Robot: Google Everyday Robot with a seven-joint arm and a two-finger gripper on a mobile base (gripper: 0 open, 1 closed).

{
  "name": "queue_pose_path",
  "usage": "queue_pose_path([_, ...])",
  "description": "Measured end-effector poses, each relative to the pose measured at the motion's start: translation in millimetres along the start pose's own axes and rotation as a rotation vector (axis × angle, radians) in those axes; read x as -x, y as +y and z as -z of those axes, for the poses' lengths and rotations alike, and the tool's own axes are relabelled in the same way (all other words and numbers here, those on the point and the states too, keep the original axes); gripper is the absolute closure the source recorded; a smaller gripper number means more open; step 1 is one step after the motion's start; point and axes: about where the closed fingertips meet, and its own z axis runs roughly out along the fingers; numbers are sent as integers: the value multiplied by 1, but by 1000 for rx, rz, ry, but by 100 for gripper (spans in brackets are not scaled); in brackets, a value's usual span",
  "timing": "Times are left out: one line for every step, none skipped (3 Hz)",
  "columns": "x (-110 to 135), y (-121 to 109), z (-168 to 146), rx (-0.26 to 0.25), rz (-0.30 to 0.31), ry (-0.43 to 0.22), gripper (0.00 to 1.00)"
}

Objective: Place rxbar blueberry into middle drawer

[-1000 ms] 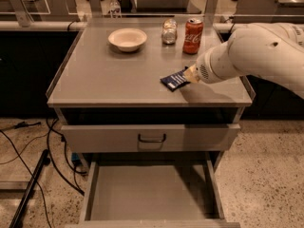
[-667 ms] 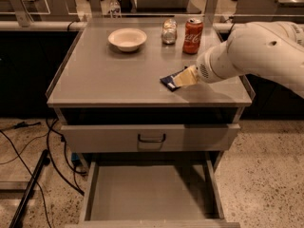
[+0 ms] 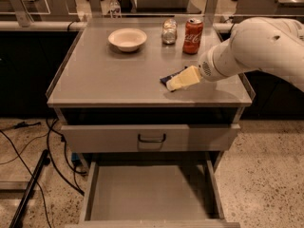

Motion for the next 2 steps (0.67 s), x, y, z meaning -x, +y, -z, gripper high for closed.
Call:
queue_pose_path([-1, -3, -7, 32, -30, 6, 0])
queue_pose_path([0, -2, -17, 63, -31, 1, 0])
